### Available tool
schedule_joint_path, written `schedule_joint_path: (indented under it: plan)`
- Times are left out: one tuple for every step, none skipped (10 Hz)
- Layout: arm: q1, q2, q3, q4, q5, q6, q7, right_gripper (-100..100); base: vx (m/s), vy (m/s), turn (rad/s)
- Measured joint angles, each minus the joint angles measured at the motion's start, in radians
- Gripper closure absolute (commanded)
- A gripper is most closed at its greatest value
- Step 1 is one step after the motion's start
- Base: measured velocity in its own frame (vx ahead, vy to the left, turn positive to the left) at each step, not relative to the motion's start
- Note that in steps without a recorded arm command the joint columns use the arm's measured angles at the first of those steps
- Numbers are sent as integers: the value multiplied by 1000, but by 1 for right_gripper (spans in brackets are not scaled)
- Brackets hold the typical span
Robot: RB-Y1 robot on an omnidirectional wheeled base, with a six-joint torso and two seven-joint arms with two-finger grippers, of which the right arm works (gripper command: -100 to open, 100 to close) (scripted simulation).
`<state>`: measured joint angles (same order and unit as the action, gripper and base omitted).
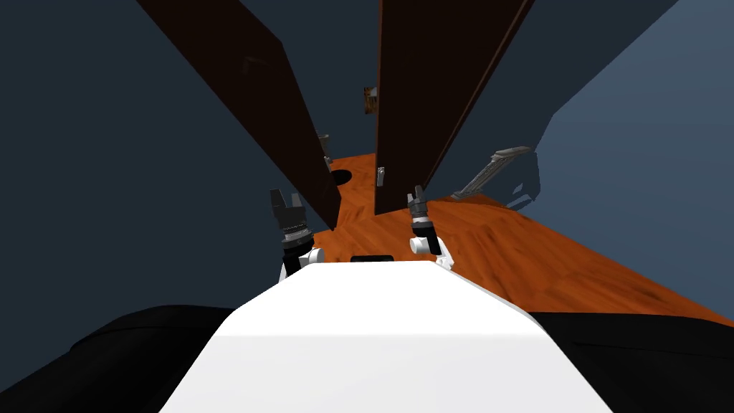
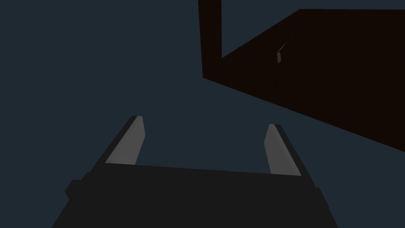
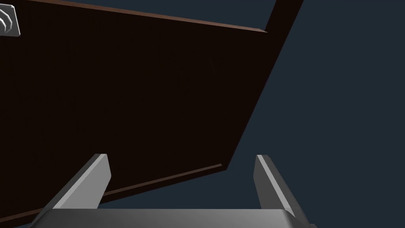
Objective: Push the door open
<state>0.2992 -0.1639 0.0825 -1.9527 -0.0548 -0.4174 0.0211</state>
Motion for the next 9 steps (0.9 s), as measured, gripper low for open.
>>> schedule_joint_path:
  plan:
    - [-12,-7,2,29,-6,-4,-6,-100,80,-13,91]
    - [-22,-23,3,55,-15,-5,-17,-100,97,-10,104]
    - [-37,-40,3,78,-27,-2,-30,-100,67,-5,36]
    - [-47,-41,7,103,-29,-5,-34,-100,60,-9,57]
    - [-58,-42,14,129,-31,-6,-35,-100,79,-13,104]
    - [-73,-51,19,161,-38,-10,-41,-100,102,-7,103]
    - [-89,-66,21,194,-49,-15,-53,-100,70,0,40]
    - [-94,-73,23,216,-53,-19,-60,-100,51,-6,71]
    - [-107,-86,23,244,-61,-20,-69,-100,79,-14,100]
